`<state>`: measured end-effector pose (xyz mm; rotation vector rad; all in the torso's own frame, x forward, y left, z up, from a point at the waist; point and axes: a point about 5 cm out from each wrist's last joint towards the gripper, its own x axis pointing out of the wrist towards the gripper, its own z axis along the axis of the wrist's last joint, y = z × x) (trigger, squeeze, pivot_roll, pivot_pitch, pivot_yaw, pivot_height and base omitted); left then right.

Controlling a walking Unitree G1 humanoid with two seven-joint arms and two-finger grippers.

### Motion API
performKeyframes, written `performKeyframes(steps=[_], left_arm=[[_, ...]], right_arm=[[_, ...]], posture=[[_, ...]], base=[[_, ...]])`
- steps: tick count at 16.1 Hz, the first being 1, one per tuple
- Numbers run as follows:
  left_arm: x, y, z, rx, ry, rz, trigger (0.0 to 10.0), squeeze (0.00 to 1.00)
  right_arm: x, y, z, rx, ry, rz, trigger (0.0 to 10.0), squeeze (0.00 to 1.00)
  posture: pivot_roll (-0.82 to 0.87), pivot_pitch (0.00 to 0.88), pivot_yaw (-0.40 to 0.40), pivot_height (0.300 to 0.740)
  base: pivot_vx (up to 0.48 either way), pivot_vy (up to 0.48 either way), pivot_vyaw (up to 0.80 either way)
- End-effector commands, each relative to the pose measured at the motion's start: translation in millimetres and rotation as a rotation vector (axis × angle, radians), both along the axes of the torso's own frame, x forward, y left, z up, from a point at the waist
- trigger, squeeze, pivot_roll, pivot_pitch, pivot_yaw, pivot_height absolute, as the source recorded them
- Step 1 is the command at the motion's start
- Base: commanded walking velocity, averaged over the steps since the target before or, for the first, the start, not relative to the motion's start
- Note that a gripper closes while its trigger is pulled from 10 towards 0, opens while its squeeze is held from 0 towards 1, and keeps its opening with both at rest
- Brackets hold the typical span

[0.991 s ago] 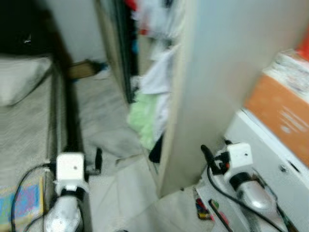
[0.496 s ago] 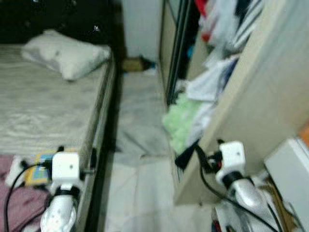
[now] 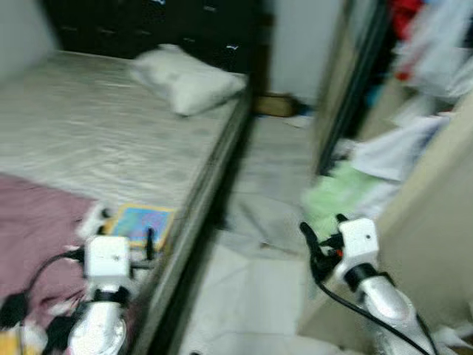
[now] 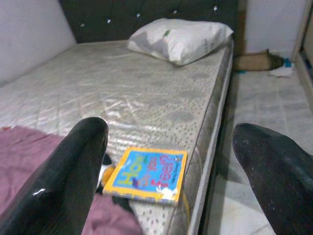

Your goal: Clean up the room

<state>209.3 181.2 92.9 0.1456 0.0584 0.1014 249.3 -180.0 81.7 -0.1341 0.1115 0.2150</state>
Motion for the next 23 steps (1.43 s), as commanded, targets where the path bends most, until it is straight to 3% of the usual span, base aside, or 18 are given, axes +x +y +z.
performKeyframes(steps=[1,23], left_arm=[[-1.2,4.6,1.4,0.017,-0.002,0.016,10.0,0.0],[3.3,-2.9,2.7,-0.007,-0.009,-0.012,10.0,0.0]], right_arm=[[1.2,0.2,2.5,0.005,-0.009,0.002,10.0,0.0],[4.4,6.3,4.2,0.021,-0.017,0.016,10.0,0.0]], posture=[[-0.03,0.085,-0.052,0.74],[-0.02,0.083,-0.051,0.74]], base=[[0.0,0.0,0.66],[0.0,0.0,0.67]])
